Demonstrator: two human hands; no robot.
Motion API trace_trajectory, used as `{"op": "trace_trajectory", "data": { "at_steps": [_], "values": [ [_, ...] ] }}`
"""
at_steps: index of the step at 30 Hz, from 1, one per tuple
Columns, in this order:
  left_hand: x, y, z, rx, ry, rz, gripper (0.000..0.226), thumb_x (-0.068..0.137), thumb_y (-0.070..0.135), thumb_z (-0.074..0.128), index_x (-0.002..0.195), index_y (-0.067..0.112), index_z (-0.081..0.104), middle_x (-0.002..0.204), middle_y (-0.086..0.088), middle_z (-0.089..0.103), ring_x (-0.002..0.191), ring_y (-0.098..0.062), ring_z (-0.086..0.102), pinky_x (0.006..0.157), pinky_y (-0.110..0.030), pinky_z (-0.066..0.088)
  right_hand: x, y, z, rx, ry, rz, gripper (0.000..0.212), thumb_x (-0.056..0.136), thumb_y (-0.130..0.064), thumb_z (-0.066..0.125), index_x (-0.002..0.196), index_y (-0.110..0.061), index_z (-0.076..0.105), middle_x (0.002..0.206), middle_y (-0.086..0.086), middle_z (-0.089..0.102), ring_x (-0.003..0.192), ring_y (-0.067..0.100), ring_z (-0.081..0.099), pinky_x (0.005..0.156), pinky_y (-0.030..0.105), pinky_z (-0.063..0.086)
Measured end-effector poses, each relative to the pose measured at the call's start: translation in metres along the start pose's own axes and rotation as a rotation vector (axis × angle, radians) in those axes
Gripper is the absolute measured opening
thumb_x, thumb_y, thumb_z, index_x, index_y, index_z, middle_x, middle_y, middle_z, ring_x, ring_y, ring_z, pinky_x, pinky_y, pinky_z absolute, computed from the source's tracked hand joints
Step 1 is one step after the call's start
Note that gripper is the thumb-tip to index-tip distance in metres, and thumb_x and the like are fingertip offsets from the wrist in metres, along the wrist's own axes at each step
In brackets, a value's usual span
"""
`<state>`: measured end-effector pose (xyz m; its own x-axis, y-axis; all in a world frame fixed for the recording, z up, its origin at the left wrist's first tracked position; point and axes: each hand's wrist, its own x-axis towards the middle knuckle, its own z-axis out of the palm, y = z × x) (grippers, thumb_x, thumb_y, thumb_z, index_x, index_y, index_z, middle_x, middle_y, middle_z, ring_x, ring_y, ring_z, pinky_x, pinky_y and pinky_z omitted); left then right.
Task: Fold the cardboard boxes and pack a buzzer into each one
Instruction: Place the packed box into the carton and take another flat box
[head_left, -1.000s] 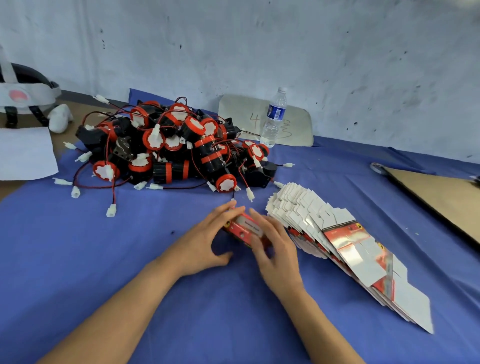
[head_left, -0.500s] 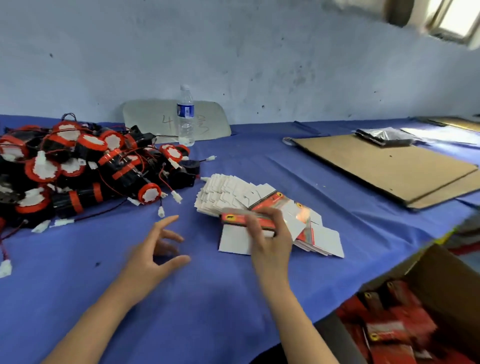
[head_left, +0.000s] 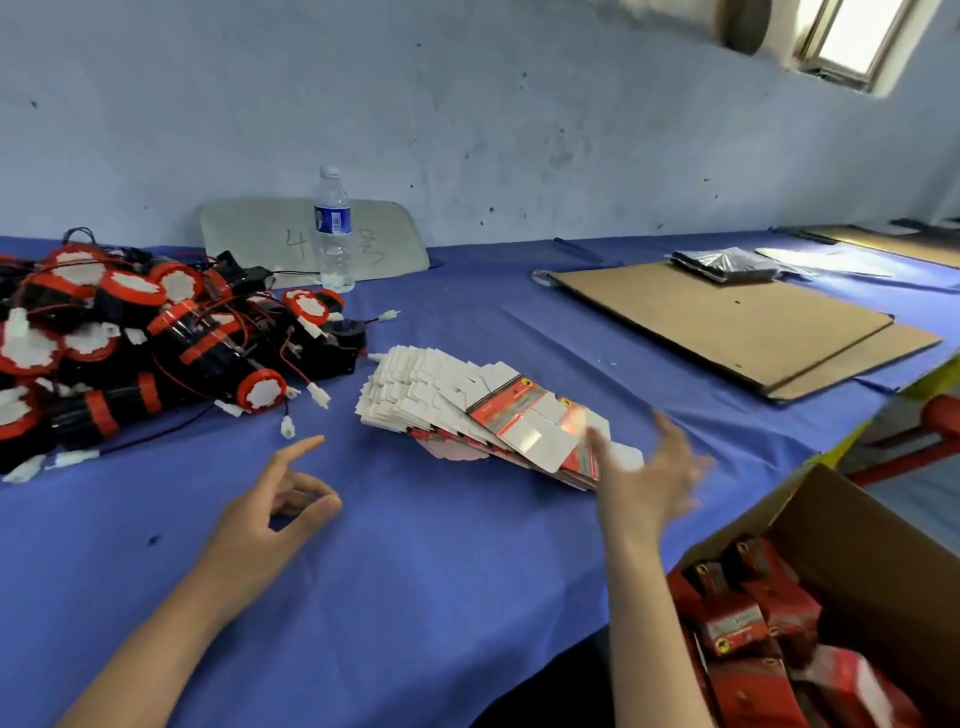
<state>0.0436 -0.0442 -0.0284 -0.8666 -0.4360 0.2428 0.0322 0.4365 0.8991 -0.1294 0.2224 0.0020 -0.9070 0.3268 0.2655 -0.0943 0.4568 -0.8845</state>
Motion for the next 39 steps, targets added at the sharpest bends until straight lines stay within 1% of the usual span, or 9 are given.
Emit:
{"op": "trace_trajectory", "data": {
  "at_steps": [4,7,12,18,21,24,29,34,39],
  "values": [
    [-0.002,0.002,-0.001,-0.028,0.007,-0.021,0.050,0.076,0.045,0.060,0.125,0.049,0.046,0.094,0.008,0.071,0.088,-0.008,0.068,0.089,-0.028,0.045,-0.005,-0.015,0.040,-0.364,-0.637,-0.386,0.074,0.081,-0.040,0.073,0.144,-0.034,0.036,0.160,-0.005,0.015,0.149,0.016,0.000,0.117,0.042,-0.001],
    [-0.003,0.004,-0.002,-0.041,0.015,-0.027,0.050,0.075,0.048,0.057,0.125,0.045,0.048,0.093,0.007,0.071,0.088,-0.008,0.068,0.090,-0.028,0.045,0.003,-0.021,0.045,-0.397,-0.690,-0.384,0.063,0.086,-0.022,0.068,0.143,-0.025,0.042,0.139,0.003,0.051,0.126,0.025,0.044,0.089,0.027,0.034],
    [-0.004,0.008,-0.002,-0.019,-0.020,-0.023,0.048,0.075,0.051,0.055,0.122,0.042,0.052,0.090,0.007,0.071,0.088,-0.008,0.067,0.090,-0.029,0.047,0.012,-0.023,0.029,-0.235,-0.803,-0.293,0.035,0.095,-0.026,0.059,0.129,-0.019,0.058,0.116,0.006,0.062,0.107,0.028,0.054,0.078,0.029,0.039],
    [-0.001,0.009,-0.001,-0.043,0.086,0.017,0.049,0.078,0.066,0.054,0.124,0.050,0.049,0.106,0.015,0.067,0.098,-0.004,0.064,0.095,-0.034,0.048,-0.013,-0.063,0.015,0.263,-0.061,-0.526,0.026,0.099,-0.024,0.040,0.111,-0.017,0.061,0.075,-0.010,0.063,0.070,0.012,0.056,0.059,0.022,0.036],
    [0.003,0.017,-0.004,-0.171,0.225,0.094,0.070,0.075,0.067,0.059,0.138,0.056,0.028,0.130,0.022,0.056,0.118,-0.001,0.056,0.098,-0.024,0.045,-0.038,-0.097,0.036,0.687,-0.456,-0.463,0.025,0.099,-0.019,0.045,0.115,-0.035,0.056,0.094,-0.024,0.067,0.083,-0.006,0.062,0.067,0.009,0.047],
    [0.010,0.020,-0.013,-0.413,0.371,0.055,0.106,0.051,0.087,0.066,0.139,0.054,0.018,0.136,0.023,0.051,0.123,-0.008,0.054,0.097,-0.025,0.044,-0.065,-0.113,0.074,0.631,-0.855,-0.462,0.037,0.099,-0.008,0.050,0.112,-0.041,0.059,0.093,-0.019,0.069,0.086,0.002,0.066,0.072,0.019,0.052],
    [0.008,0.015,-0.021,-0.553,0.485,0.061,0.064,0.094,0.059,0.041,0.151,0.035,0.024,0.144,0.009,0.050,0.132,-0.014,0.048,0.106,-0.042,0.040,-0.097,-0.105,0.127,0.271,-0.859,-0.650,0.029,0.102,-0.025,0.047,0.129,-0.027,0.057,0.101,-0.008,0.068,0.092,0.013,0.065,0.082,0.039,0.053],
    [0.009,0.016,-0.012,-0.421,0.514,0.037,0.080,0.078,0.072,0.051,0.145,0.049,0.013,0.135,0.032,0.048,0.128,0.006,0.044,0.103,-0.026,0.038,-0.114,-0.099,0.132,0.231,-0.828,-0.547,0.073,0.087,-0.071,0.040,0.149,-0.035,0.029,0.116,-0.023,0.054,0.102,-0.003,0.053,0.085,0.016,0.044],
    [0.008,0.008,0.001,-0.331,0.451,0.044,0.093,0.080,0.064,0.049,0.154,0.024,0.009,0.153,0.016,0.032,0.139,-0.002,0.034,0.110,-0.024,0.037,-0.140,-0.090,0.126,0.356,-1.187,-0.636,0.058,0.090,-0.059,0.042,0.144,-0.037,0.040,0.132,-0.016,0.059,0.121,0.001,0.053,0.100,0.028,0.045]
  ]
}}
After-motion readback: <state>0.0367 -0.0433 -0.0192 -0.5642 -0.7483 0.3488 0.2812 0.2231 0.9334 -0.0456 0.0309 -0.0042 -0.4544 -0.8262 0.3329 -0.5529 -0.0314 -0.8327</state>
